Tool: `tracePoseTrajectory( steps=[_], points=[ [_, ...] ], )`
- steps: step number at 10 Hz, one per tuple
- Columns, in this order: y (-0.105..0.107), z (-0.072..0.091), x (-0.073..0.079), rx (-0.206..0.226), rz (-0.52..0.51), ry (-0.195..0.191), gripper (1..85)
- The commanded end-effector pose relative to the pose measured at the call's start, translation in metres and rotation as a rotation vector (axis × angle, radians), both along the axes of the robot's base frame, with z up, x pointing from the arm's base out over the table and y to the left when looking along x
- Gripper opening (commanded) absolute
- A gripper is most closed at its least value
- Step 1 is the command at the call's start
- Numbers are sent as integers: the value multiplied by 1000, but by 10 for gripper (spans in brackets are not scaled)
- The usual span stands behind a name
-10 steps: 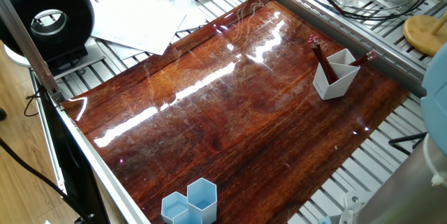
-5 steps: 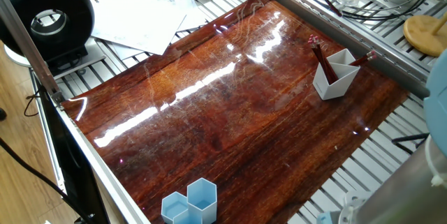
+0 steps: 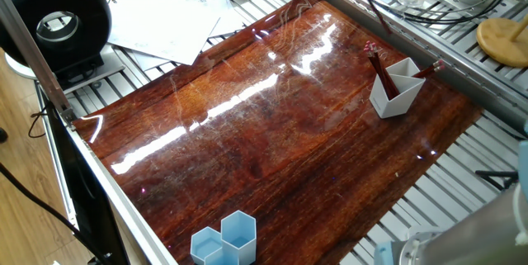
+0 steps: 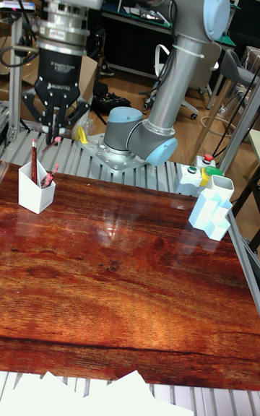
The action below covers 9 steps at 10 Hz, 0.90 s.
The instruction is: Put the pen into the pen holder
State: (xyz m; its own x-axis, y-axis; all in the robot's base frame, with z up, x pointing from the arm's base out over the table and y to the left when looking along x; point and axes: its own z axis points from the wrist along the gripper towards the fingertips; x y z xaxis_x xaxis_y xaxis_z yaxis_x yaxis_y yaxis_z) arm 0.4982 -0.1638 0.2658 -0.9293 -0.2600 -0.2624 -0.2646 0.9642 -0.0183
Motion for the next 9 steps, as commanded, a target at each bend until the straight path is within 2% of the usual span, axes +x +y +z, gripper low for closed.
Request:
tracePoseTrajectory(
  steps=[1, 2, 3, 4, 5, 6, 8, 9],
  points=[
    [5, -13, 4, 23, -17, -44, 10],
    [5, -14, 3, 17, -7, -42, 10],
    [4, -17, -6, 12, -3, -5, 10],
    [-5, -20, -18, -23, -9, 44, 10],
    [-6, -21, -24, -25, -10, 66, 10],
    [4, -17, -7, 7, 19, -1, 10],
    [-4, -17, -5, -27, 25, -9, 10],
    [-1, -16, -2, -14, 21, -20, 10]
  ],
)
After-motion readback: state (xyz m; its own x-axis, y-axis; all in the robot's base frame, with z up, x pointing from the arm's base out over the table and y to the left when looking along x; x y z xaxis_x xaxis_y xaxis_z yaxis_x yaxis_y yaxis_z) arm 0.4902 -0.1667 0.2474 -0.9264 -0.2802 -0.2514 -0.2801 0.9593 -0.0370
